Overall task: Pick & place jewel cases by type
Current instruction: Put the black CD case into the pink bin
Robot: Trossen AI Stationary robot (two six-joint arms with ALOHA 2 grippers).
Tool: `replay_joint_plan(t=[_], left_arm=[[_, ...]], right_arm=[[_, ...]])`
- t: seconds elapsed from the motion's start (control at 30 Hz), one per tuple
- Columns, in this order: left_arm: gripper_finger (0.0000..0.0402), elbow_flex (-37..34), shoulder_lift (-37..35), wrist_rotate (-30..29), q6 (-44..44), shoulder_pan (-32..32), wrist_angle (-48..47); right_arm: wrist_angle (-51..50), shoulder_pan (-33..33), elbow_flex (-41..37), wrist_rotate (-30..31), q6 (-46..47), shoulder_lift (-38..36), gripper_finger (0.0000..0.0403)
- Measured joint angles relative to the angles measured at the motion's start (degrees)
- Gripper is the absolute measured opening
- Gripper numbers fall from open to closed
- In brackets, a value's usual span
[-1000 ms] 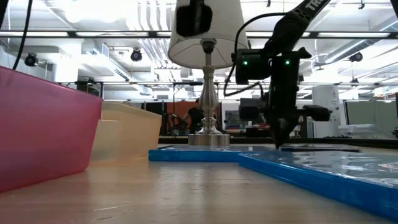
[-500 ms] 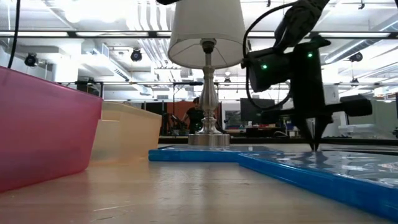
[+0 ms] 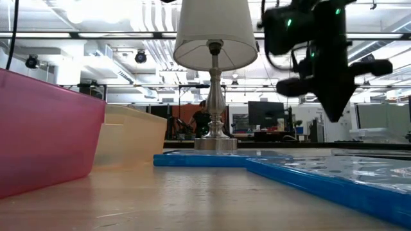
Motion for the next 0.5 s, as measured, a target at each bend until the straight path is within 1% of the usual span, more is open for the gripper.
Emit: replay_joint_plan(t=[0.07,0.17,0.3,0.4,0.5], left_arm=[[0.0,-0.4,0.0,-0.7,0.0,0.0,0.1],[0.0,-1.0,0.0,-1.3,-0.5,0.0,-0.3],[0.0,-1.7,0.0,-2.3,-2.9,0.1,1.0],[0.0,-1.9,0.0,-3.9,-5.0,0.1,1.7],[0.0,-1.9,0.0,-5.5,-5.5,0.1,2.3]], right_arm=[[-0.2,1.8,0.4,-2.3,-3.8,-2.2,0.0008],[-1.8,5.4,0.1,-6.0,-6.2,-5.2,0.0008],[-3.9,10.8,-2.1,-8.7,-6.4,-8.7,0.0008],[-3.8,15.3,-3.7,-10.9,-6.1,-11.1,0.0008],[-3.5,19.7,-5.6,-11.5,-4.5,-13.1,0.0008]])
